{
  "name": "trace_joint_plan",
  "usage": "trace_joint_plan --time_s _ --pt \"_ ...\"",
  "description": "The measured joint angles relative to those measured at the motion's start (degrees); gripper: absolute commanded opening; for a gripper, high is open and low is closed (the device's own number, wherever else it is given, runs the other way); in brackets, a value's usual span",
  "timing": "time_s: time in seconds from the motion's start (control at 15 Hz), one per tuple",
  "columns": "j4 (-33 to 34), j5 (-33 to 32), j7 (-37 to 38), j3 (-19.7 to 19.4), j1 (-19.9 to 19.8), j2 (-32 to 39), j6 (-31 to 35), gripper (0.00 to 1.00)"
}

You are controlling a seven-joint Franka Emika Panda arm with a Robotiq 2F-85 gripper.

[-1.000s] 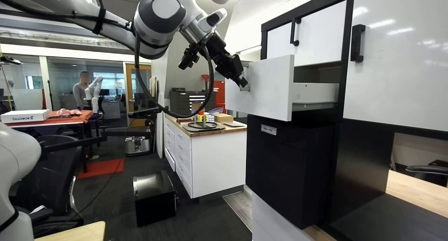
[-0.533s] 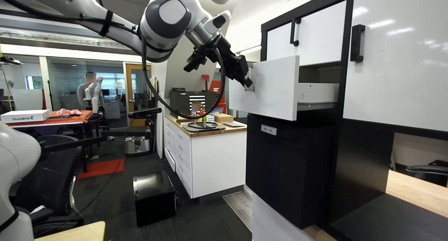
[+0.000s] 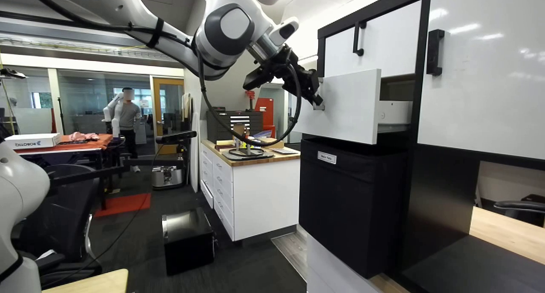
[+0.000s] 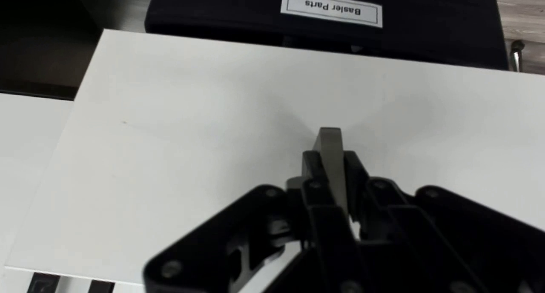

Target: Push the open drawer closed

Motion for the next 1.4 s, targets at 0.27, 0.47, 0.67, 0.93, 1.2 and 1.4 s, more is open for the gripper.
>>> trace_joint_plan --time_s 0.27,0.47,0.67,0.93,1.2,1.4 --pt "4.59 0.02 -0.86 -0.23 0.03 4.99 1.08 0.06" --pt "8.54 0.37 -2.09 -0.72 0.44 8.9 1.19 0.06" --pt "13.17 0.52 -2.9 -1.09 0.78 13.25 1.24 0.06" --pt "19.73 1.16 -4.34 -1.66 1.33 19.28 1.34 0.05" --pt "25.5 2.67 -6.03 -2.12 1.79 24.29 1.28 0.06" --pt "25.8 4.16 -7.31 -2.42 1.98 24.42 0.76 0.47"
